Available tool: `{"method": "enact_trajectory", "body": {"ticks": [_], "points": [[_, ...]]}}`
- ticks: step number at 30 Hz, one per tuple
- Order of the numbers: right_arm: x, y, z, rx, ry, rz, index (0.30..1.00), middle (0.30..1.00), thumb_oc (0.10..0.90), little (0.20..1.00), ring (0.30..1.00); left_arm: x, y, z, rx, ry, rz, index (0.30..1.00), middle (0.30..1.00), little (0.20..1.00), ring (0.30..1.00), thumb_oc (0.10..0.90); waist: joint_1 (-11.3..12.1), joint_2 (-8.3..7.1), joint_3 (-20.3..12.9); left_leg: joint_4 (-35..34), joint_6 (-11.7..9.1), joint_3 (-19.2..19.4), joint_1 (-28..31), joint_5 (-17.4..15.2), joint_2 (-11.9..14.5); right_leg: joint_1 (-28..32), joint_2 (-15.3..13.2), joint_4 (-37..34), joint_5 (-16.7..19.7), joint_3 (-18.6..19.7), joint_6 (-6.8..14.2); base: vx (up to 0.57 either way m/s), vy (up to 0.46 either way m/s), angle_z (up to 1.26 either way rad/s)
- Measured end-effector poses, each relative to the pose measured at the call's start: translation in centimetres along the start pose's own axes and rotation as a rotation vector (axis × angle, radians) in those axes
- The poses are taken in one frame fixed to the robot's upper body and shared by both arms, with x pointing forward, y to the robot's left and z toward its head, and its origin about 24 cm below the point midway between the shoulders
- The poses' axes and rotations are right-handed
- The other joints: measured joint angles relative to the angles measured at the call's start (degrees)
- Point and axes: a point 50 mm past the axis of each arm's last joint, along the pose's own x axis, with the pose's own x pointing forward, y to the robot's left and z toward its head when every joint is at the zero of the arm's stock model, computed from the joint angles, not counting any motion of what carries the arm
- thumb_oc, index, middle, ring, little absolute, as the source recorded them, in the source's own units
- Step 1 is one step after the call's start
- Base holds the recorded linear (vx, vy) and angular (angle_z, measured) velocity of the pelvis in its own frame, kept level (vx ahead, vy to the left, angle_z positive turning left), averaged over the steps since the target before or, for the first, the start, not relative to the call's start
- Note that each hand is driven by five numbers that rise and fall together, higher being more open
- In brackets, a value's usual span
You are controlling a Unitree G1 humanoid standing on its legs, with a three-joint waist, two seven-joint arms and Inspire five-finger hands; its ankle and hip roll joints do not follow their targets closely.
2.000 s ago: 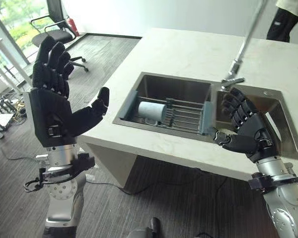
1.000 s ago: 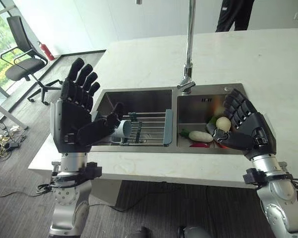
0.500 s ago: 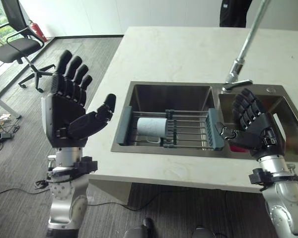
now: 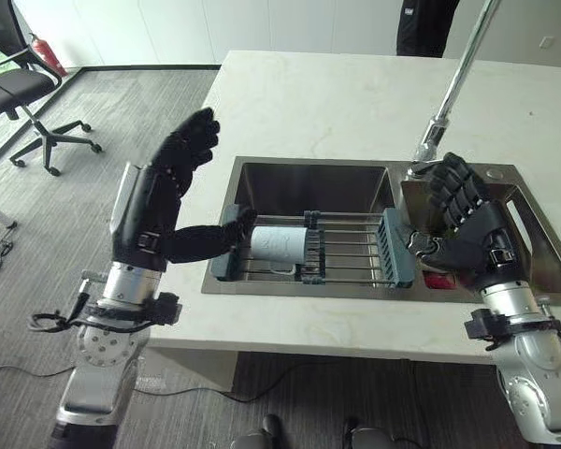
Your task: Place the dishes in the dishwasher.
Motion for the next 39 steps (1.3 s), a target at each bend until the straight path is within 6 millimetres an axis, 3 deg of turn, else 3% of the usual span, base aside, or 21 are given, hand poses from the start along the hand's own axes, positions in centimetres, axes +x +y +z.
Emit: {"method": "enact_trajectory", "body": {"ticks": [3,7,8,12,22,30,39], "points": [[0.1,-0.3,0.1,-0.029,0.013,0.009,0.900,0.900,0.800,0.900,0.900,0.3,0.2,0.2,0.030,0.002,-0.050,0.900,0.900,0.900,0.900,0.800,-1.1,1.61,-0.9,-0.7,-0.4,0.0,0.8,0.2,0.2,0.0,0.1,1.2,-1.1,0.0,-0.5,0.02,-0.083,-0.01],[0.2,-0.8,-0.5,-0.035,0.046,0.010,0.900,0.900,0.800,0.900,0.900,2.7,-0.5,1.4,0.076,-0.036,-0.253,0.900,0.900,0.900,0.900,0.800,-2.4,3.47,-2.1,-0.7,-0.8,0.4,1.2,0.3,0.7,-0.5,0.8,2.3,-1.6,0.6,-0.8,0.00,-0.035,-0.08],[0.3,-0.9,-0.7,-0.060,0.077,0.029,0.900,0.900,0.800,0.900,0.900,3.3,0.1,1.4,0.167,0.014,-0.344,0.900,0.900,0.900,0.900,0.800,-3.0,3.89,-2.3,-1.3,-1.1,0.8,1.8,0.6,0.8,-0.6,1.0,2.8,-1.7,1.0,-0.9,-0.02,-0.003,-0.24],[0.5,-1.4,-0.3,-0.100,0.089,0.048,0.900,0.900,0.800,0.900,0.900,3.4,1.0,0.2,0.209,0.126,-0.389,0.900,0.900,0.900,0.900,0.800,-4.2,5.40,-3.3,-1.6,-1.3,1.6,2.0,0.6,0.9,-1.5,1.1,4.0,-2.2,1.9,-1.3,-0.01,0.008,-0.11],[0.9,-1.4,-0.6,-0.093,0.137,0.076,0.900,0.900,0.800,0.900,0.900,4.3,-0.1,-2.2,0.227,0.360,-0.617,0.900,0.900,0.900,0.900,0.800,-4.7,5.81,-3.6,-1.5,-1.6,1.9,1.9,0.9,1.1,-2.3,1.3,5.1,-2.5,2.3,-1.5,-0.01,0.021,-0.02],[0.9,-1.5,-0.7,-0.121,0.162,0.120,0.900,0.900,0.800,0.900,0.900,3.6,1.4,-4.8,0.223,0.524,-0.613,0.900,0.900,0.900,0.900,0.800,-4.7,5.80,-3.6,-1.4,-1.6,2.2,1.9,0.9,1.2,-2.4,1.5,4.9,-2.3,2.6,-1.7,-0.01,0.012,-0.01],[1.0,-1.5,-0.7,-0.120,0.166,0.126,0.900,0.900,0.800,0.900,0.900,4.2,2.2,-5.6,0.265,0.562,-0.599,0.900,0.900,0.900,0.900,0.800,-4.8,5.49,-3.6,-1.5,-1.5,3.2,2.0,0.8,1.4,-2.4,1.8,4.0,-1.8,2.9,-1.6,-0.03,0.016,-0.05]]}}
